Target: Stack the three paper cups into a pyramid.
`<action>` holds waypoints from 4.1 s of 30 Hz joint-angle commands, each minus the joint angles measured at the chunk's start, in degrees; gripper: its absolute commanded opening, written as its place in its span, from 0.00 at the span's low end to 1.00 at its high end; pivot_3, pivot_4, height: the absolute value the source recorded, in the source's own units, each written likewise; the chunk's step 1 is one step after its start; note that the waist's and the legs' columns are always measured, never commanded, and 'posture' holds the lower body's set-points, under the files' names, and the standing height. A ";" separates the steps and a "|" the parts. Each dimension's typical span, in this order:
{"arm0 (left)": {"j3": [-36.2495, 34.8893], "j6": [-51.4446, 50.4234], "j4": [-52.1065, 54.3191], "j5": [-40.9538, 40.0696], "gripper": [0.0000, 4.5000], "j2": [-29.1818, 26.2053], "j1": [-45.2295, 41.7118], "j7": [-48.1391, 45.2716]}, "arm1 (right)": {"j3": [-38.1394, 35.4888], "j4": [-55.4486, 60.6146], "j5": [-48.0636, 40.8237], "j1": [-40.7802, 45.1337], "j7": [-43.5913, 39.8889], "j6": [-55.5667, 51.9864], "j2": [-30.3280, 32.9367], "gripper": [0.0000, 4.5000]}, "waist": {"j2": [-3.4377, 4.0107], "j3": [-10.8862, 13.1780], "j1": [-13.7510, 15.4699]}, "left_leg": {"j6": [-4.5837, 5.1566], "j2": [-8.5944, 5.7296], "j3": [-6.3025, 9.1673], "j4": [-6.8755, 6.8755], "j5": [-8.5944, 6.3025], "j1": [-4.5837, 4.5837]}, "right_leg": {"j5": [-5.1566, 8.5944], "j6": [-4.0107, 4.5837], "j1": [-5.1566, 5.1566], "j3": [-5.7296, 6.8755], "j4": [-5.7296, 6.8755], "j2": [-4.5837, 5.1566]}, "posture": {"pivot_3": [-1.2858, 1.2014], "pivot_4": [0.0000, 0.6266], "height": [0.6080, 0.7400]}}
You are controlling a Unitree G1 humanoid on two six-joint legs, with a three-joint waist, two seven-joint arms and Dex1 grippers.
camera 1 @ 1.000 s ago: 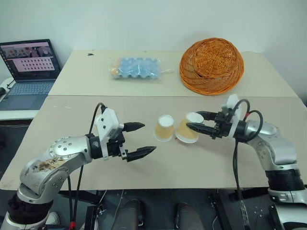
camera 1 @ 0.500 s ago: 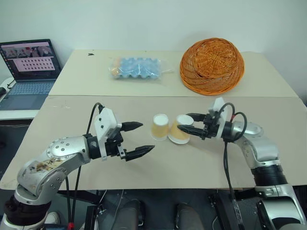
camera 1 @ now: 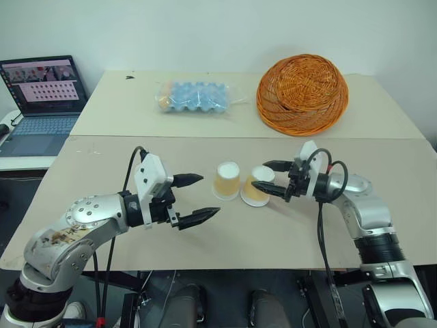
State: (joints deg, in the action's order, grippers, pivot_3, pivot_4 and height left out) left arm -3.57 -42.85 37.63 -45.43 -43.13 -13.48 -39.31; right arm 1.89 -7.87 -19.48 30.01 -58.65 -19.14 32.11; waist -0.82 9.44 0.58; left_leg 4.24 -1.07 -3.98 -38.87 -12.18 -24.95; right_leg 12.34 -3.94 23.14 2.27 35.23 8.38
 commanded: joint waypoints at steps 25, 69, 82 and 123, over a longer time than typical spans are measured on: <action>-1.54 1.07 2.47 2.03 1.00 2.74 0.36 6.16 | -18.86 13.43 -4.08 -18.68 -1.60 -6.92 21.38 0.99 | -0.01 0.01 0.31 | 0.30 0.01 0.00 -0.02 -0.19 0.00 | 0.00 -0.01 -0.05 0.00 -0.05 0.05 | 0.52 0.24 0.90; -1.85 18.89 -14.18 36.98 1.00 24.48 6.13 31.24 | -22.27 42.43 -29.18 -20.45 2.70 -19.34 21.42 0.99 | -0.37 0.01 1.79 | 0.28 0.02 0.06 -0.11 -0.55 -0.11 | -0.16 -0.10 0.05 0.07 -0.28 0.30 | 0.52 0.24 0.90; -3.70 19.94 -17.81 36.71 0.58 24.77 3.49 30.22 | -22.66 43.04 -29.42 -21.08 4.14 -19.55 21.77 1.00 | -0.37 0.01 1.75 | 0.34 0.03 0.06 -0.11 -0.52 -0.15 | -0.17 -0.10 0.05 0.06 -0.27 0.31 | 0.52 0.24 0.90; 11.96 29.22 -74.33 25.51 0.54 28.84 -55.85 -34.17 | -25.89 48.79 -21.77 -31.69 16.61 -16.81 15.86 1.00 | -0.45 0.06 1.58 | 0.74 -0.07 -0.02 -0.37 -0.41 -0.40 | -0.13 -0.31 0.01 0.07 -0.21 0.08 | 0.52 0.24 0.90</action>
State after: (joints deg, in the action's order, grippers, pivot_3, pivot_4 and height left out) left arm 8.14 -16.13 -35.90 -20.98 -14.87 -66.72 -71.78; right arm -22.02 38.97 -41.46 -1.45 -42.72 -37.73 48.32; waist -1.27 9.49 2.16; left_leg 5.00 -1.14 -4.00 -39.26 -12.61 -25.38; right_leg 12.21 -4.26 23.16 2.35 35.02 8.47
